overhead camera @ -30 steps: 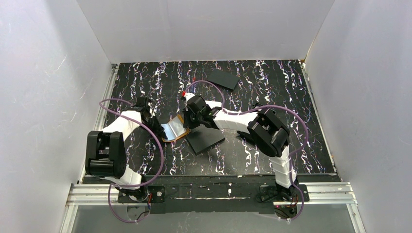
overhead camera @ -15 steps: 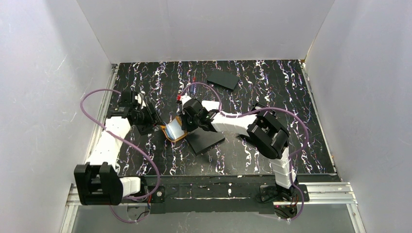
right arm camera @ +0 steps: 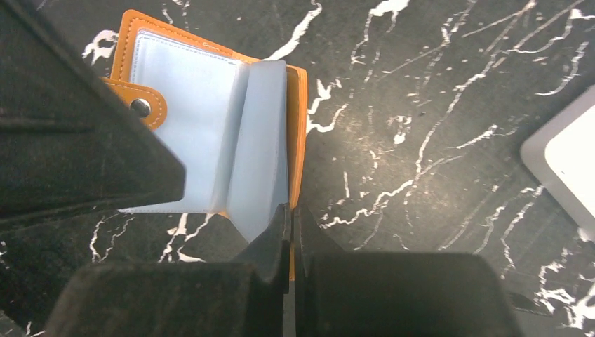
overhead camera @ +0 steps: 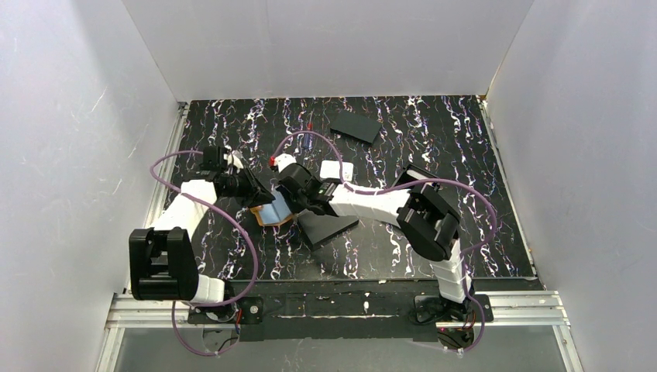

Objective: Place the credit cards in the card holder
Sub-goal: Open the card holder at the center of the board.

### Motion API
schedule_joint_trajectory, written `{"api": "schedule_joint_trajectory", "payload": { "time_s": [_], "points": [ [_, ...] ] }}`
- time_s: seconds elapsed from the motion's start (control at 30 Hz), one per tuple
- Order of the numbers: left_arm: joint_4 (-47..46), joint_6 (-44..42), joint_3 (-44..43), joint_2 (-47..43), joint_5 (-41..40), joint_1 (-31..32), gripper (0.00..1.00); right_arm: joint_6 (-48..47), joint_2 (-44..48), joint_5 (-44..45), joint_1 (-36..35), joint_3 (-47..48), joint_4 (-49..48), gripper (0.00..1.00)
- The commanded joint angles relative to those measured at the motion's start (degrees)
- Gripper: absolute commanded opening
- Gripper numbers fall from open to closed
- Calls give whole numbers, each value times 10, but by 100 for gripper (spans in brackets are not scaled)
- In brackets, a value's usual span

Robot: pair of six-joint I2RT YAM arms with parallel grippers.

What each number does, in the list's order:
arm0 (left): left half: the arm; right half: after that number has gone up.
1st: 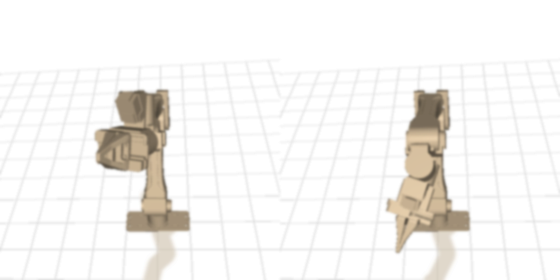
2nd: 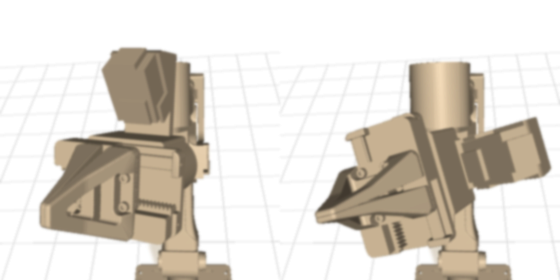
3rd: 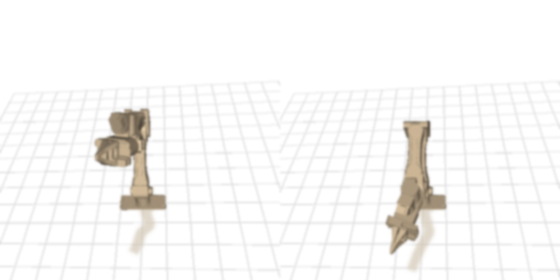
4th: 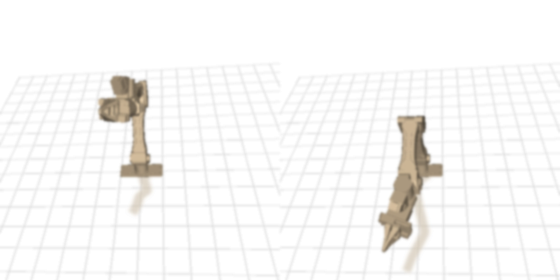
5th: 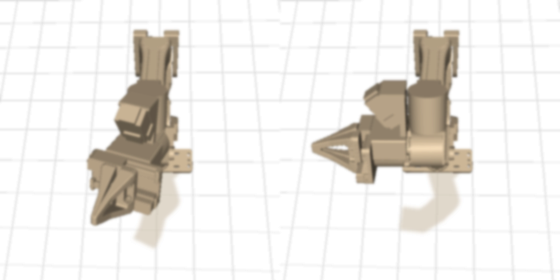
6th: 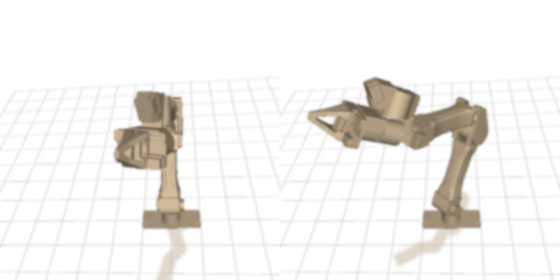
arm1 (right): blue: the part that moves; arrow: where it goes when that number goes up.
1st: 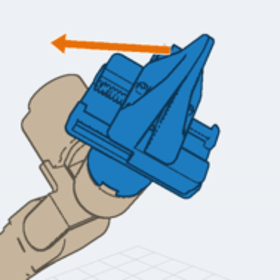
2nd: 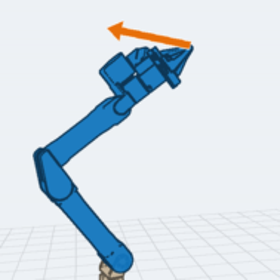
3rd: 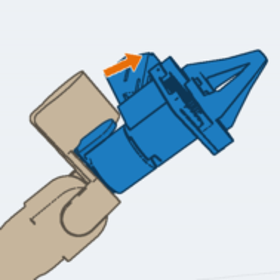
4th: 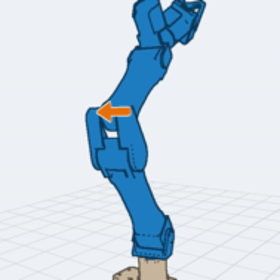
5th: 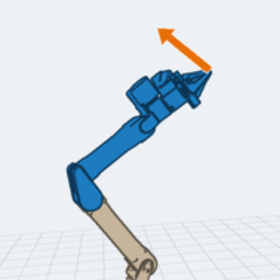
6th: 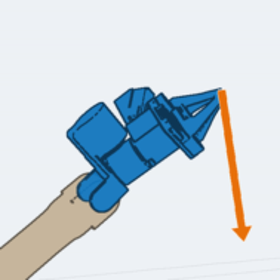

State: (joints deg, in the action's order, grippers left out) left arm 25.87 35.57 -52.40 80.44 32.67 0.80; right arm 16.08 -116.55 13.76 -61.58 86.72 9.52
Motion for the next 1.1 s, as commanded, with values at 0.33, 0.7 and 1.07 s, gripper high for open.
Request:
{"api": "schedule_joint_trajectory", "payload": {
  "time_s": [0.33,0.7,1.07],
  "points": [
    [-13,2,59,-87,-21,-7,21,-151,-11,281,-85,143,138,1],
    [-18,32,89,-116,-5,-65,23,-104,-18,127,-65,120,92,1],
    [-79,65,115,-86,64,-74,21,-86,8,82,-42,77,68,1]
  ]
}}
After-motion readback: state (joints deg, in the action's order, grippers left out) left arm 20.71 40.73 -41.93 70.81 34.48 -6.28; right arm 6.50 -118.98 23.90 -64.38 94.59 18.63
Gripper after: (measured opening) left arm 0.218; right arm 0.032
